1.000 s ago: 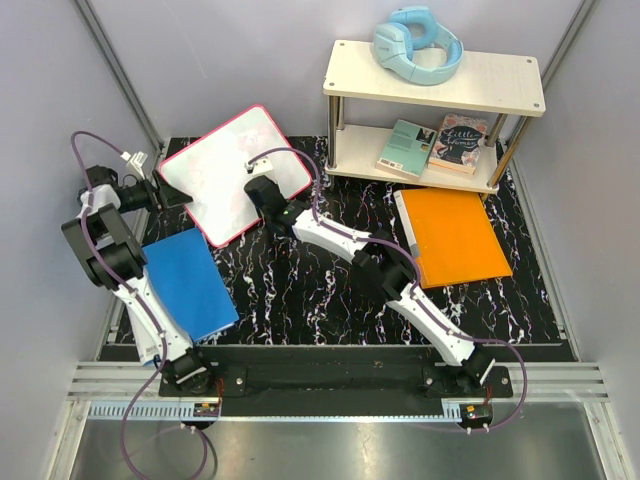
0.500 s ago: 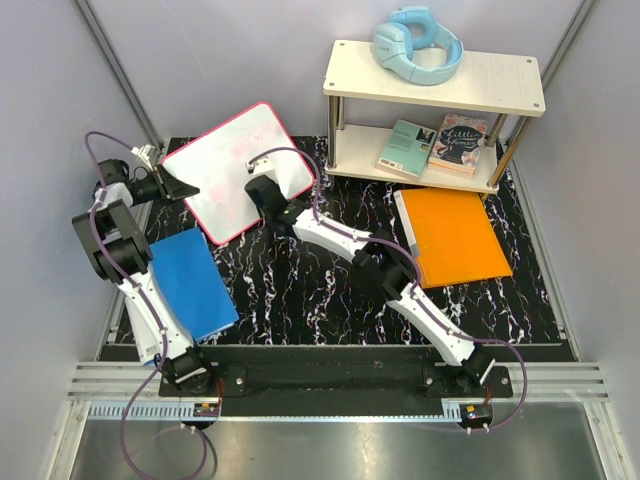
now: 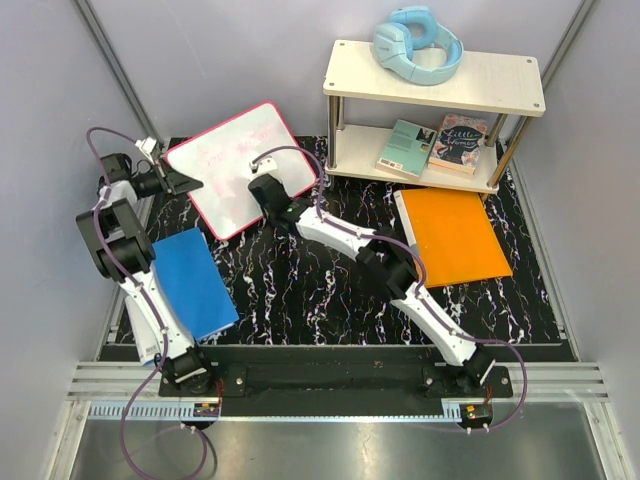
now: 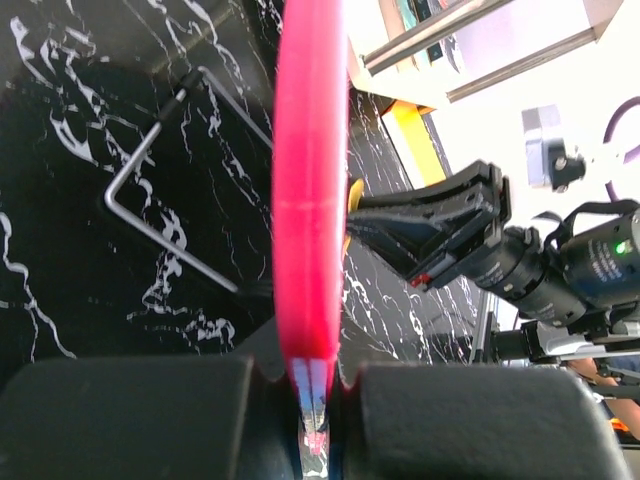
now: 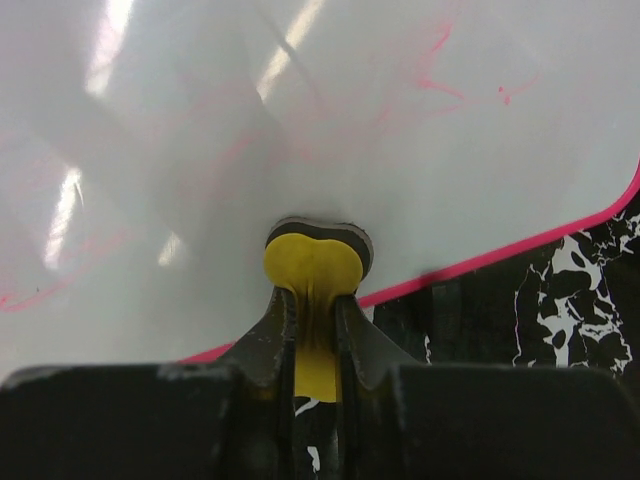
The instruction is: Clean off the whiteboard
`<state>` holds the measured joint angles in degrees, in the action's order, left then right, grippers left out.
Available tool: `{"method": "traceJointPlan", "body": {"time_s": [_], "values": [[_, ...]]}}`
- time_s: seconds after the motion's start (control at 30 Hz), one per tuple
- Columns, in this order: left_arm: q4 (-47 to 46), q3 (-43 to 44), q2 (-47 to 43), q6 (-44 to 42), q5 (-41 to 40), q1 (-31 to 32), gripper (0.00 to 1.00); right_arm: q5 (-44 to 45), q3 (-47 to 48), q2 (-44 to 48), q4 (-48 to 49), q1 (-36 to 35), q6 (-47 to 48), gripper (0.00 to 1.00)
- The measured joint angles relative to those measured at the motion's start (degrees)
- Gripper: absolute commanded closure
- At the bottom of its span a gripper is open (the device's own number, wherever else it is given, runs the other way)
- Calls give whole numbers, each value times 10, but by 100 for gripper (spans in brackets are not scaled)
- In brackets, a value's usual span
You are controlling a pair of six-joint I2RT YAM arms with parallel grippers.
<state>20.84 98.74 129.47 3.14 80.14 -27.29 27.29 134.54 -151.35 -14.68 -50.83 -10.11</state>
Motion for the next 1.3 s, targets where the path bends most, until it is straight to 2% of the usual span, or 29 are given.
{"method": "traceJointPlan", "body": {"time_s": [0.27, 0.5, 0.6, 0.7, 0.8, 0.83, 0.93, 1.03, 1.13, 1.3], "values": [[-141, 0, 0, 109, -29, 7, 100, 0, -76, 25, 10, 1, 1, 100], [-139, 48, 3, 121, -38, 6, 100, -5, -123, 55, 17, 3, 0, 100], [-173, 63, 3, 144, -34, 3, 100, -13, -132, 61, 19, 3, -2, 100], [-294, 49, 6, 249, -20, 0, 100, -15, -136, 63, 19, 3, -3, 100], [-543, 47, 40, 453, 9, -2, 100, -16, -137, 63, 20, 4, -5, 100], [-633, 81, 72, 539, 23, -3, 100, -17, -137, 64, 20, 4, -5, 100], [-773, 185, 155, 718, 42, -3, 100, -20, -140, 66, 20, 4, -7, 100], [-837, 191, 179, 805, 56, -4, 100, -24, -144, 69, 21, 4, -7, 100], [-863, 185, 188, 870, 81, -4, 100, -25, -146, 70, 23, 5, -7, 100], [-878, 184, 195, 918, 95, -3, 100, -27, -147, 70, 24, 5, -7, 100]]}}
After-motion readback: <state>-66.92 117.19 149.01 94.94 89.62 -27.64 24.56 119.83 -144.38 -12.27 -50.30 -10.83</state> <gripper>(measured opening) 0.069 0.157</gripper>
